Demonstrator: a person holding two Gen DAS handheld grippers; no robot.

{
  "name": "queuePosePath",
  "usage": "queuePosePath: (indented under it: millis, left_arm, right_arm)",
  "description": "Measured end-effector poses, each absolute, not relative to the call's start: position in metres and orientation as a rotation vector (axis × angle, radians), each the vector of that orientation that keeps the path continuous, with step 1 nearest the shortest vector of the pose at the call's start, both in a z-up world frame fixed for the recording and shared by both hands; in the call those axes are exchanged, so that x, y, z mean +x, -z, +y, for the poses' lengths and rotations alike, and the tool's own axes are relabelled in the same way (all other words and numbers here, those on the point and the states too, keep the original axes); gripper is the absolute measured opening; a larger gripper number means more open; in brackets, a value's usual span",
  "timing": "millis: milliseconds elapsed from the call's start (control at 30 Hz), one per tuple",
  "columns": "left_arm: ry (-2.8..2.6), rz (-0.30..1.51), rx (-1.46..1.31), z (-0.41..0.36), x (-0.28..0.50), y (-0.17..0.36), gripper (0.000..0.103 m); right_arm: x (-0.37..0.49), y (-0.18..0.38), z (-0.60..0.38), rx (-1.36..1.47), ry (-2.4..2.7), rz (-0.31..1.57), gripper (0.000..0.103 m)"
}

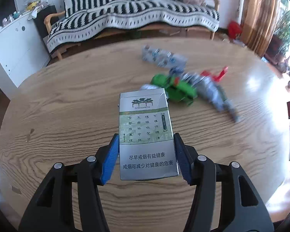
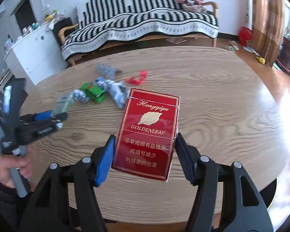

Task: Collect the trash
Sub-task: 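Carry both cigarette packs over the bin and open both tools to drop them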

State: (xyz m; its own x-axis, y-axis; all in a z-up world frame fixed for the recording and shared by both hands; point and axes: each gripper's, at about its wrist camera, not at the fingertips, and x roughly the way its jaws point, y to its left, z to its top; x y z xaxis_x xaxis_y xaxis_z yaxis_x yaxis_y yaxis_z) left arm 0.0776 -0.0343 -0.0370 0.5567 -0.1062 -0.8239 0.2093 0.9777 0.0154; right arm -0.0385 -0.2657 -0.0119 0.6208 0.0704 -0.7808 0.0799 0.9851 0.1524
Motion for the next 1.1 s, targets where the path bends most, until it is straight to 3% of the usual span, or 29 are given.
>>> queuePosePath:
  millis: [200,533,800,1100]
  left_arm:
    - [0.359,0.894,0.104,-0.097,0.05,0.009,0.055]
    - [0.735,0.836,0.227,-0.285,-0.037,-0.002,0.055]
    - [1.002,0.877,0.314,-0.421,-0.107,0.038,0.055]
    - [1.11,0.959,0.393,-0.497,-0.136,0.095,0.055]
  right_arm:
    - [-0.074,0.011,-0.336,0.233,0.124,0.893,0.061]
    - [-0.169,0.019,-0.487,0.374,0.389,0.877,0.061]
    - [-0.245,0.045,-0.58,0.494,0.57,0.883,0.061]
    - [-0.291,0.069,-0.62,0.566,0.643,0.905,0.061]
